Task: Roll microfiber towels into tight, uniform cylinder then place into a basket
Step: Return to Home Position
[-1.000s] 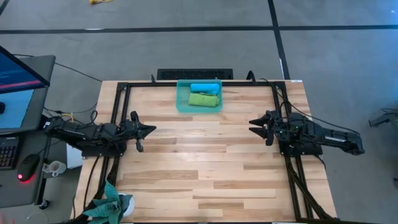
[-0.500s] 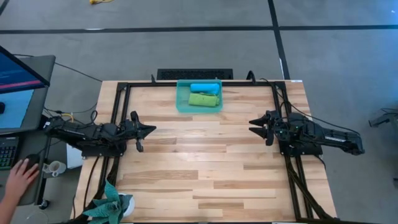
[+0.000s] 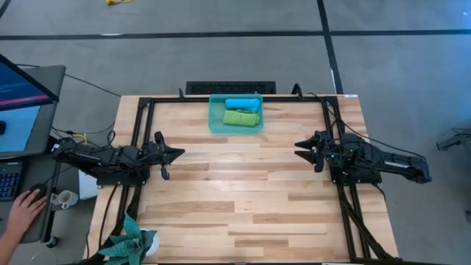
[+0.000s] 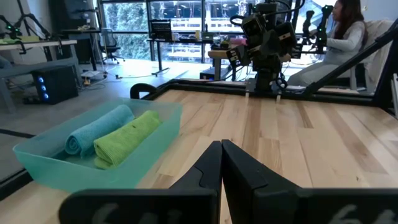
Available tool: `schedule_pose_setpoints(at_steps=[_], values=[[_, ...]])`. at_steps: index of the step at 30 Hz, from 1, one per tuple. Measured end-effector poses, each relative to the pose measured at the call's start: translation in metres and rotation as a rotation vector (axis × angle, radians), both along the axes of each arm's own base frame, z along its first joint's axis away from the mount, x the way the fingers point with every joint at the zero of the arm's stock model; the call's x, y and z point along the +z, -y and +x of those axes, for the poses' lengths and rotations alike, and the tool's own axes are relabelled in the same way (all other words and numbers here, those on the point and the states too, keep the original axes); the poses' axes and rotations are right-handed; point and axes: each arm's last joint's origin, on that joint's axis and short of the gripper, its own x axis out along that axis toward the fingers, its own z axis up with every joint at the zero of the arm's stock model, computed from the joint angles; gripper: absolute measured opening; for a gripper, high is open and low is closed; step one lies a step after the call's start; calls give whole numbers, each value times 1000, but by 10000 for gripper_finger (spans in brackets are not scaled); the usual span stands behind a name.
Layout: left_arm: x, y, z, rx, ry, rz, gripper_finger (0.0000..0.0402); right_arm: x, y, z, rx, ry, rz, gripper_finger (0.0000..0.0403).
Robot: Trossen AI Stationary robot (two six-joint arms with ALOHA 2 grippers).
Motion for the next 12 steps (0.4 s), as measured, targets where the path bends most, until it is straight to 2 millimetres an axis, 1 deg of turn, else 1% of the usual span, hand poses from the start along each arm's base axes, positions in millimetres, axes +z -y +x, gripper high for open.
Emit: schedule_pose_setpoints(at_steps=[12], values=[[0,0,0,0,1,-4,0,0,0,0,-1,0,0,240]])
